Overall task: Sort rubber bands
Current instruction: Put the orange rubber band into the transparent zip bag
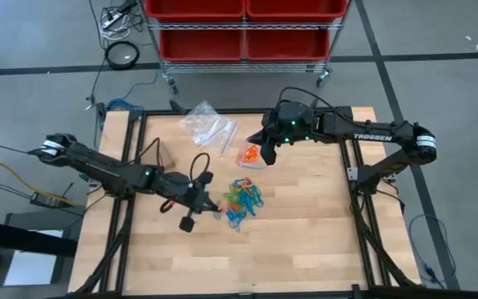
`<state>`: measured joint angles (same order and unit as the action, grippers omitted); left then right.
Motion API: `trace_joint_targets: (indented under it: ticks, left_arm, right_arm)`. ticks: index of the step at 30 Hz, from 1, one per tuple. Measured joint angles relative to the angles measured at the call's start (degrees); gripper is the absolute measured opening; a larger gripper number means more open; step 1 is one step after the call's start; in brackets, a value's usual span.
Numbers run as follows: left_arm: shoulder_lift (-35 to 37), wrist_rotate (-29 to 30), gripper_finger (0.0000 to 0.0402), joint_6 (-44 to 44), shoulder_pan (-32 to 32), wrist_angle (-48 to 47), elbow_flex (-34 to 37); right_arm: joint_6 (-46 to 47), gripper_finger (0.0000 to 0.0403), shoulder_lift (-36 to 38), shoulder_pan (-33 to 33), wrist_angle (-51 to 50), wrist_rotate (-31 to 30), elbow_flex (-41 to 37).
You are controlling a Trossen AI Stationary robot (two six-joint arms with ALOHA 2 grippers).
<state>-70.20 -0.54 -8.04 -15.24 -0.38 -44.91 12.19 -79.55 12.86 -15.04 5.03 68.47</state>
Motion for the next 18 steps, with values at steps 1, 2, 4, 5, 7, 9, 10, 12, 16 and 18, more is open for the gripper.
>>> trace_joint_targets:
  ticks: [1,2,4,5,7,9,10,12,16,18]
  left_arm:
    - [0.0,0.9,0.0002,-1.4,0.3,-0.7,-1.4]
    - [0.0,1.5,0.0002,-3.0,0.6,-1.9,-3.0]
    - [0.0,3.6,0.0001,-5.8,1.2,-4.6,-6.2]
    - [0.0,4.9,0.0001,-7.3,1.6,-5.9,-7.9]
    - [0.0,6.8,0.0001,-10.3,2.4,-8.1,-11.0]
    - [-0.2,7.8,0.0001,-12.9,3.6,-9.8,-13.7]
    - [-0.2,8.3,0.0001,-14.2,4.1,-10.4,-15.0]
    - [-0.6,8.7,0.0001,-16.2,5.2,-11.3,-17.0]
    - [-2.3,8.7,0.0001,-18.5,8.0,-13.2,-19.8]
    - [-3.7,8.6,0.0001,-18.8,9.3,-15.7,-20.6]
  right_arm:
    - [0.1,0.0000,0.0,-0.2,0.0,-0.4,0.0]
    - [0.1,0.0000,0.0,-0.4,0.0,-0.7,0.0]
    - [0.3,0.0000,0.0,-0.7,0.0,-1.2,0.0]
    - [0.8,0.0000,0.0,-0.8,0.0,-1.6,0.0]
    - [2.1,0.0000,0.0,-1.1,0.0,-3.1,0.0]
    - [2.9,0.0000,-0.7,-1.4,0.4,-3.9,0.1]
    - [3.4,0.0000,-1.2,-1.6,0.6,-3.9,0.1]
    - [4.5,0.0000,-3.0,-1.9,1.2,-3.9,0.0]
    - [6.2,0.0000,-7.9,-2.3,4.9,-1.7,0.0]
    - [7.0,0.0000,-10.3,-2.3,7.3,-0.5,0.0]
